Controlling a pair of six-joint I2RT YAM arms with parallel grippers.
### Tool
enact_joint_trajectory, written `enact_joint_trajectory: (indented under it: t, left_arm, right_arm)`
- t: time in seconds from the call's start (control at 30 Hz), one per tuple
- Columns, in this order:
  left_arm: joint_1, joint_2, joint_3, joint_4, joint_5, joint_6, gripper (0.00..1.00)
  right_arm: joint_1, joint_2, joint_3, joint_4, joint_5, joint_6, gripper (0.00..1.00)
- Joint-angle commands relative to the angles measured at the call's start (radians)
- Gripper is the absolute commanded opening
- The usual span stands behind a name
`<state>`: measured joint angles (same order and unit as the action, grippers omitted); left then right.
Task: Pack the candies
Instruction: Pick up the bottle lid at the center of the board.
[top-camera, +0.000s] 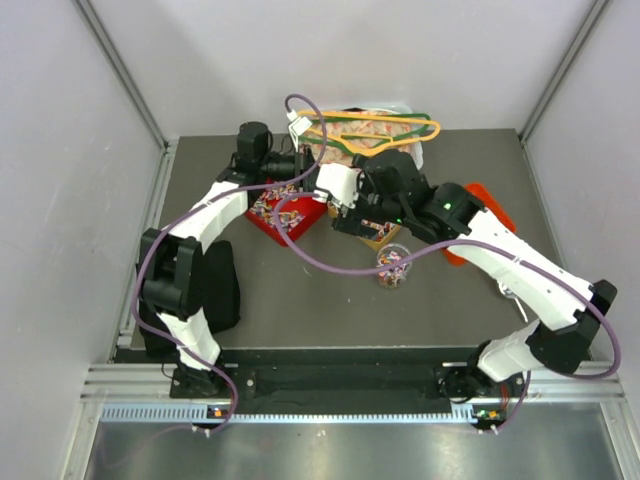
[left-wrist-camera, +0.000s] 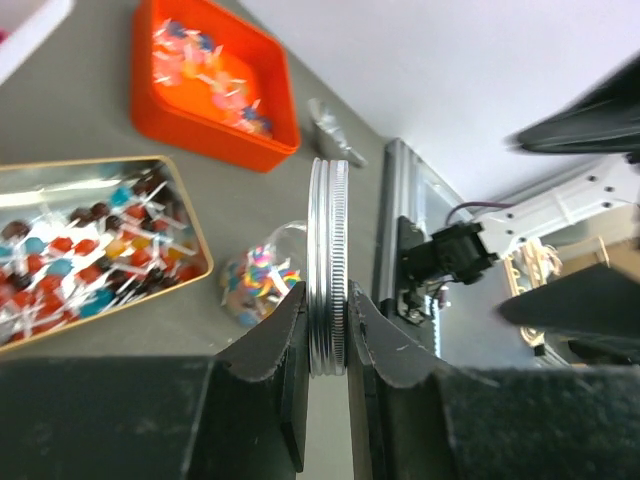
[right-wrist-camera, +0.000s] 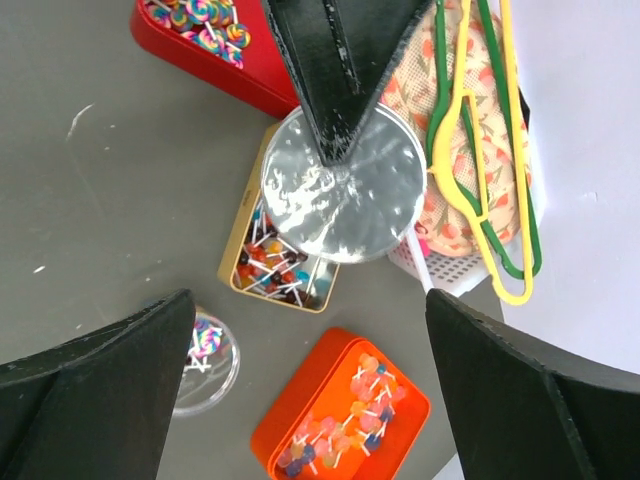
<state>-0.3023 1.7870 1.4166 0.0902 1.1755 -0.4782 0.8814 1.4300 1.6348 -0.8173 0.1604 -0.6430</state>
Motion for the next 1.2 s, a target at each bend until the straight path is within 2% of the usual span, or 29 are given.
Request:
enact_joint_trajectory:
  t: [0.0, 0.17, 0.37, 1.0, 1.17]
  left_arm:
    - [-0.004, -0.047, -0.007, 0.184, 0.076, -0.125, 0.0]
    - [-0.006, -0.051, -0.038, 0.293, 0.118, -0.237, 0.0]
    - [-0.011, -0.049, -0.044, 0.298, 0.147, -0.266, 0.0]
    - [-0.034, -0.061, -0.062, 0.313, 0.158, -0.275, 0.0]
    - [-0.035, -0.064, -0.067, 0.322, 0.161, -0.277, 0.0]
  right_arm:
    - [0.01, 0.027, -0.029, 0.109, 0.048, 0.02, 0.99]
    - [0.007, 0.056, -0.035, 0.129, 0.064, 0.025, 0.99]
    - [-0.005, 0.081, -0.018, 0.148, 0.082, 0.028, 0.99]
    - [-0.038, 0.135, 0.017, 0.196, 0.094, 0.019, 0.98]
    - [-0.038, 0.144, 0.026, 0.199, 0.094, 0.014, 0.93]
